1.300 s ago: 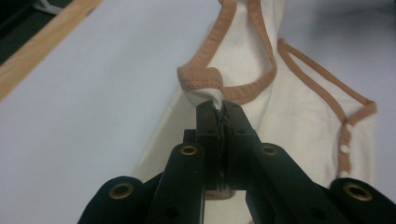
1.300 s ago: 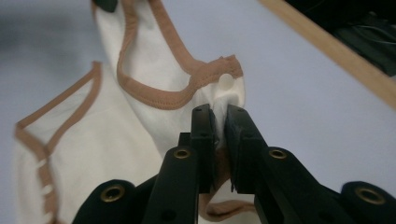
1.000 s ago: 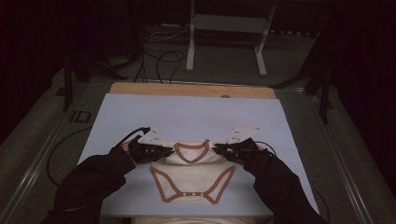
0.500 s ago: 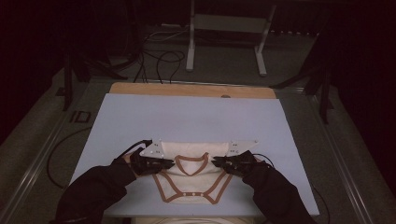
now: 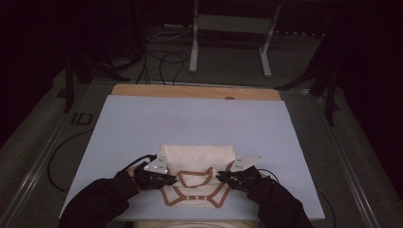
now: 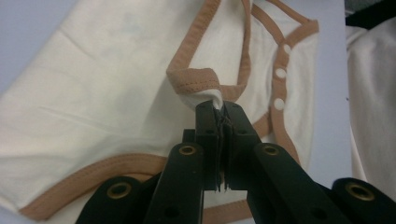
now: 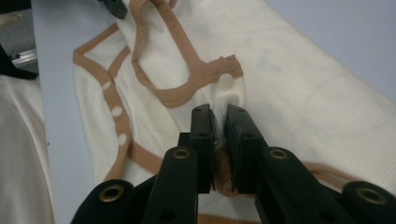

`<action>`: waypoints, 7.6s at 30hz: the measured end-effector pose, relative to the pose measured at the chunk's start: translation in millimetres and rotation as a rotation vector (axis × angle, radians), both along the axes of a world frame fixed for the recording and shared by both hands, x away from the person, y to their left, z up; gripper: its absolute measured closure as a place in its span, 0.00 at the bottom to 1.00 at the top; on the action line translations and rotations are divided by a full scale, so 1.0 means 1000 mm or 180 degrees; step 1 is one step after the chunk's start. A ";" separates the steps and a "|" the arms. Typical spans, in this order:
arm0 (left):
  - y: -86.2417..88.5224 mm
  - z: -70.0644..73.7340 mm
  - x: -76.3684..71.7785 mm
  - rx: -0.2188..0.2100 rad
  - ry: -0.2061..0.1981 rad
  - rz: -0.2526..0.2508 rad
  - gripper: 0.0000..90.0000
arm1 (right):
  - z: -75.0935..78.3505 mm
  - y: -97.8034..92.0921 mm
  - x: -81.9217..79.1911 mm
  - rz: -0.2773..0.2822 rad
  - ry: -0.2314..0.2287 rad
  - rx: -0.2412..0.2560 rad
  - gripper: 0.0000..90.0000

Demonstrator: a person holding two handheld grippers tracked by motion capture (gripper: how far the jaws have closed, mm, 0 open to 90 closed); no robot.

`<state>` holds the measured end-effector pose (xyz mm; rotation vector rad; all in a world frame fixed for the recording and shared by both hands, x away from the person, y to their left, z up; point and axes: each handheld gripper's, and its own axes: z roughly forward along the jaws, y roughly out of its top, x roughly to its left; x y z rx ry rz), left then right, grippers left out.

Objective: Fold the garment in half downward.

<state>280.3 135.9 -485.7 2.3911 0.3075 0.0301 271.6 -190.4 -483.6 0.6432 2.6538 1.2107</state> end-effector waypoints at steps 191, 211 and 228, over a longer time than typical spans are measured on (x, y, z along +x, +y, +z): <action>0.042 -0.032 0.110 -0.0124 0.0097 0.1084 0.55 | -0.037 -0.049 0.117 -0.0546 0.0356 0.0035 0.23; 0.041 -0.031 0.108 -0.0090 0.0379 0.1110 0.88 | -0.034 -0.040 0.114 -0.0348 0.0399 -0.0170 0.84; 0.059 -0.019 0.106 -0.0256 0.0299 0.1251 0.96 | -0.028 -0.042 0.122 -0.0433 0.0363 -0.0053 0.95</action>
